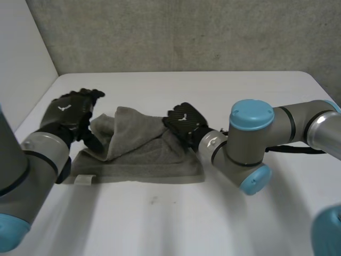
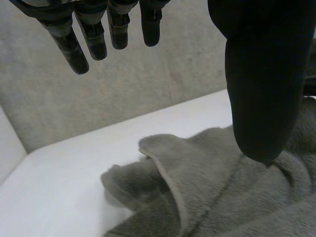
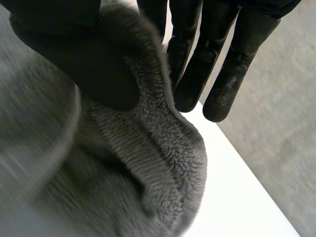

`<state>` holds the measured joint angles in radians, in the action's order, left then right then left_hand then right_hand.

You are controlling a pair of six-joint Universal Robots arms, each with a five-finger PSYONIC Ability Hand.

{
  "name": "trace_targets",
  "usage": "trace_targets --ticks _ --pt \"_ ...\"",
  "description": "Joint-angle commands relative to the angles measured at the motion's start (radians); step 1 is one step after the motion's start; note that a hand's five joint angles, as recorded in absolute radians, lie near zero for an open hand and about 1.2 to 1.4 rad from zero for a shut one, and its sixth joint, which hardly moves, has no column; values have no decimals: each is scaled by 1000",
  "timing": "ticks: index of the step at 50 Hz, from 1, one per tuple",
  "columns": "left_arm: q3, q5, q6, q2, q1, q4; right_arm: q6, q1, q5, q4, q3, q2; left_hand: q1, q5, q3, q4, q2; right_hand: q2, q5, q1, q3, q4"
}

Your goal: Fold the towel.

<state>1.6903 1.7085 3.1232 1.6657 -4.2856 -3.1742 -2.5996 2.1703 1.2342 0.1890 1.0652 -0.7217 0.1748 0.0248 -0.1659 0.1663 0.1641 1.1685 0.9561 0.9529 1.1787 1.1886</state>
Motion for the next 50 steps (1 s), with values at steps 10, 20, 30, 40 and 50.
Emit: trace_targets --ticks 10,20,30,40,50 --pt "14 0 0 -142 -123 2 -451 301 133 -81 154 -199 0 -25 -9 8 10 217 255 433 207 197" --pt "34 0 -5 -162 -128 17 -458 252 139 -219 104 -243 0 -25 -9 8 10 -994 -956 -778 -1004 -1014" --pt "60 -9 -110 -172 -54 69 -385 -20 116 -404 153 -314 47 23 -56 56 58 -994 -956 -778 -1004 -1014" --pt "60 2 -253 -48 125 171 -275 -118 38 -370 179 -222 48 23 -56 56 58 -994 -956 -778 -1004 -1014" --pt "52 23 -385 61 205 168 -277 -121 -81 -226 222 -151 47 23 -56 56 58 -934 -896 -718 -944 -954"
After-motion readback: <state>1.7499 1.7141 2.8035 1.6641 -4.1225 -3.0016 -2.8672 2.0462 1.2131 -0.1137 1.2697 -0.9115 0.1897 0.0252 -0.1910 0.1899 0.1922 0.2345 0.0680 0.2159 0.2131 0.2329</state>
